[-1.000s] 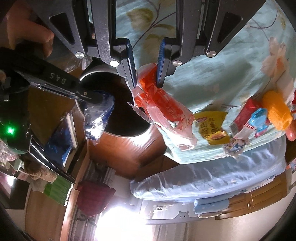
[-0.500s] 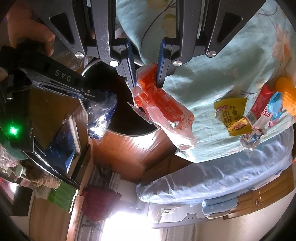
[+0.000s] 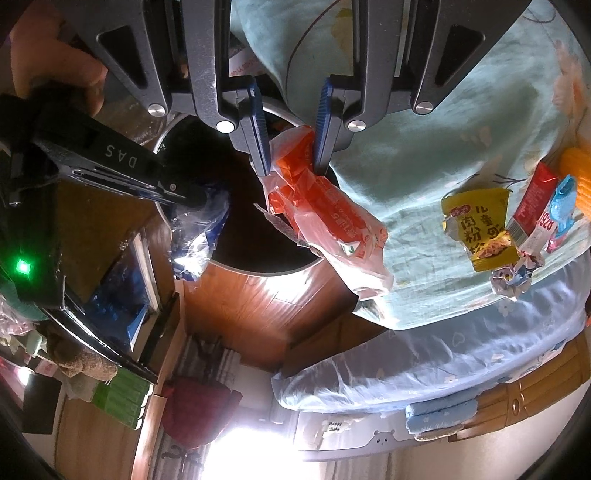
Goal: Collect trash
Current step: 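Carry both bags over the bin and open both tools to release them, then move both open tools back over the bed toward the yellow wrapper, then grasp the yellow snack wrapper with the right tool while the left tool grasps the orange sponge, then carry the yellow wrapper over the bin with the right tool while the left tool carries the orange sponge there, then open both tools over the bin to drop the wrapper and sponge, then move both open tools back over the bed toward the remaining trash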
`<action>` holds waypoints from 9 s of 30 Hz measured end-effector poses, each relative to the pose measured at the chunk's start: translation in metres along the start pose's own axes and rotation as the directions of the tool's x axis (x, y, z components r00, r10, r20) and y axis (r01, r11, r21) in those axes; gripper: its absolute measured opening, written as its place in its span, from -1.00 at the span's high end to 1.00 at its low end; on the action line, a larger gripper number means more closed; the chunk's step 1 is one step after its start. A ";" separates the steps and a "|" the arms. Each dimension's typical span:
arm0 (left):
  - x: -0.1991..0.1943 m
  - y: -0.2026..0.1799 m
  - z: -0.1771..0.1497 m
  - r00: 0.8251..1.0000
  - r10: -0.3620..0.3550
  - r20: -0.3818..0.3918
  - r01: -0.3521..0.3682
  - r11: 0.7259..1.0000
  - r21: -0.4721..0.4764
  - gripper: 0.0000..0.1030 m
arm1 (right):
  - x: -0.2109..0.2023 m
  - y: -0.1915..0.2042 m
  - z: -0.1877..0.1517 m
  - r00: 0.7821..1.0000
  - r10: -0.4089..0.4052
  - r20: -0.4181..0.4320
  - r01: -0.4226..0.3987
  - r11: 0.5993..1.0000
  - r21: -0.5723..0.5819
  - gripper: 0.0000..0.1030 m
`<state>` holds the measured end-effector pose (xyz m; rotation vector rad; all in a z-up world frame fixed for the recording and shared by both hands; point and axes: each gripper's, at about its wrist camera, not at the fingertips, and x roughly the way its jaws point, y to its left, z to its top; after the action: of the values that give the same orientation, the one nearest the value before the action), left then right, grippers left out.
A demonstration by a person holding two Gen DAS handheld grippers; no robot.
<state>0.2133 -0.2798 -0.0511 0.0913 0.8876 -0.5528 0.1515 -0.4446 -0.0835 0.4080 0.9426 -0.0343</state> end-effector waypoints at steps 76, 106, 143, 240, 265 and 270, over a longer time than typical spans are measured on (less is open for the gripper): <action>-0.127 0.186 -0.101 0.948 0.315 0.048 -0.264 0.863 -0.431 -0.20 | 0.035 0.190 -0.030 0.985 0.171 -0.021 -0.170 0.953 -0.252 -0.23; -0.053 0.206 -0.030 0.935 0.353 0.036 -0.317 0.878 -0.359 0.27 | 0.084 0.195 0.010 0.987 0.155 -0.053 -0.163 0.954 -0.253 0.46; -0.085 0.216 -0.066 0.964 0.252 0.082 -0.204 0.904 -0.376 0.85 | 0.091 0.218 0.014 0.983 0.182 -0.031 -0.184 0.942 -0.280 0.47; 0.019 0.033 0.012 1.000 -0.017 0.003 0.017 0.997 -0.082 0.22 | 0.014 -0.003 0.003 0.999 0.043 -0.002 -0.042 0.998 0.053 0.69; -0.069 0.116 -0.063 0.991 0.128 0.036 -0.114 0.956 -0.271 0.10 | 0.008 0.094 -0.018 0.991 0.133 0.030 -0.130 0.988 -0.083 0.01; -0.086 0.140 -0.075 0.986 0.164 0.038 -0.144 0.937 -0.319 0.10 | 0.016 0.122 -0.024 0.986 0.164 0.006 -0.162 0.979 -0.122 0.01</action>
<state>0.1858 -0.1018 -0.0551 -0.1463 0.8881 -0.2607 0.1669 -0.3213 -0.0685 0.3713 0.8879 0.1685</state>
